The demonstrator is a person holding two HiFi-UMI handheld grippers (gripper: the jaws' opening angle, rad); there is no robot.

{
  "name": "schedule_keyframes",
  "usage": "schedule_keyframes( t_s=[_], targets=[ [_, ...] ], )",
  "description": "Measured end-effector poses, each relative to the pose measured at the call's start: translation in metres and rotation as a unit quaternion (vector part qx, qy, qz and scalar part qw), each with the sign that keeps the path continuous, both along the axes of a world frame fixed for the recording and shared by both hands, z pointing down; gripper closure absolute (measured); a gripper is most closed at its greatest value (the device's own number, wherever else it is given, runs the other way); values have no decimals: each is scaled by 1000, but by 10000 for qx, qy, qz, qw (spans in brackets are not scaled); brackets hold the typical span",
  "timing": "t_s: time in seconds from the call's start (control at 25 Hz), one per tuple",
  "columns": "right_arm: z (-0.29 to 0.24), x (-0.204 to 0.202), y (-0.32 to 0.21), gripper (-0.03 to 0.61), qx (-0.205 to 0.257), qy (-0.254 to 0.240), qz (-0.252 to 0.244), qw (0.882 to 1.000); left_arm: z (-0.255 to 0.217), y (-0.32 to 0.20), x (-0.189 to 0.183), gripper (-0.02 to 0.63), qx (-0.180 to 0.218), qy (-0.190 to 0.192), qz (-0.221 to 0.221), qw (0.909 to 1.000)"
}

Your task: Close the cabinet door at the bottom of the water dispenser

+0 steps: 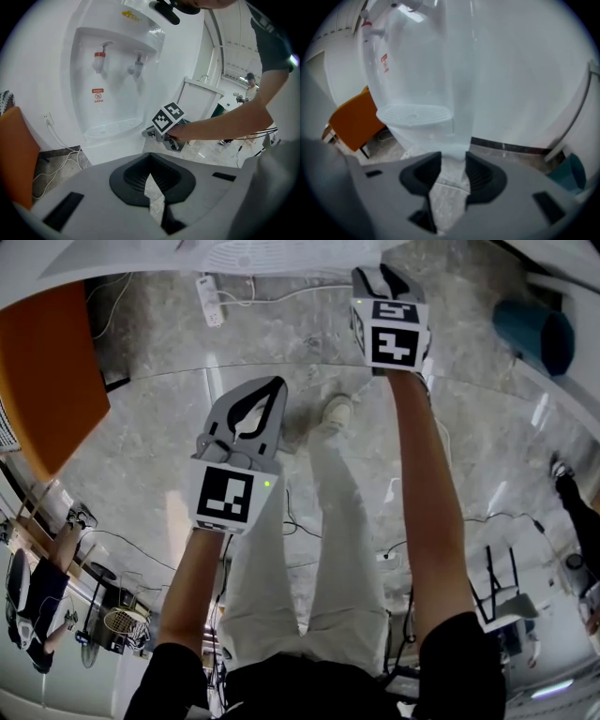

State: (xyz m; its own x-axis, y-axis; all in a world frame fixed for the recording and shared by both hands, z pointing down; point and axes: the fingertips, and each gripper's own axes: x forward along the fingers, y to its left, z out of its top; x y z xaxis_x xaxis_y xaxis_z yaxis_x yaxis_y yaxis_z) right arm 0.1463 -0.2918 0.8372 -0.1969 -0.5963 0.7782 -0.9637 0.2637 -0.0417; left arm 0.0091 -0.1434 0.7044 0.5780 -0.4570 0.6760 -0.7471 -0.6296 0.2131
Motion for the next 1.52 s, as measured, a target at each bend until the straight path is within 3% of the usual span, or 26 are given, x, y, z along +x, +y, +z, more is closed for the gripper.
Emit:
schedule_keyframes(
  t_s=[1.0,1.28,1.52],
  targets=[
    [15,6,-14,408,-161,93,46,9998,4,-1,-13,604,-20,-60,-30,10000],
    [-1,3,-2,409,-168,93,-43,9998,-11,-5,-10,604,96,-16,26,9999],
    [-45,-3,20,436,-159,27,-258,9995,-47,-2,-4,604,242,-1,169,9996]
  ],
)
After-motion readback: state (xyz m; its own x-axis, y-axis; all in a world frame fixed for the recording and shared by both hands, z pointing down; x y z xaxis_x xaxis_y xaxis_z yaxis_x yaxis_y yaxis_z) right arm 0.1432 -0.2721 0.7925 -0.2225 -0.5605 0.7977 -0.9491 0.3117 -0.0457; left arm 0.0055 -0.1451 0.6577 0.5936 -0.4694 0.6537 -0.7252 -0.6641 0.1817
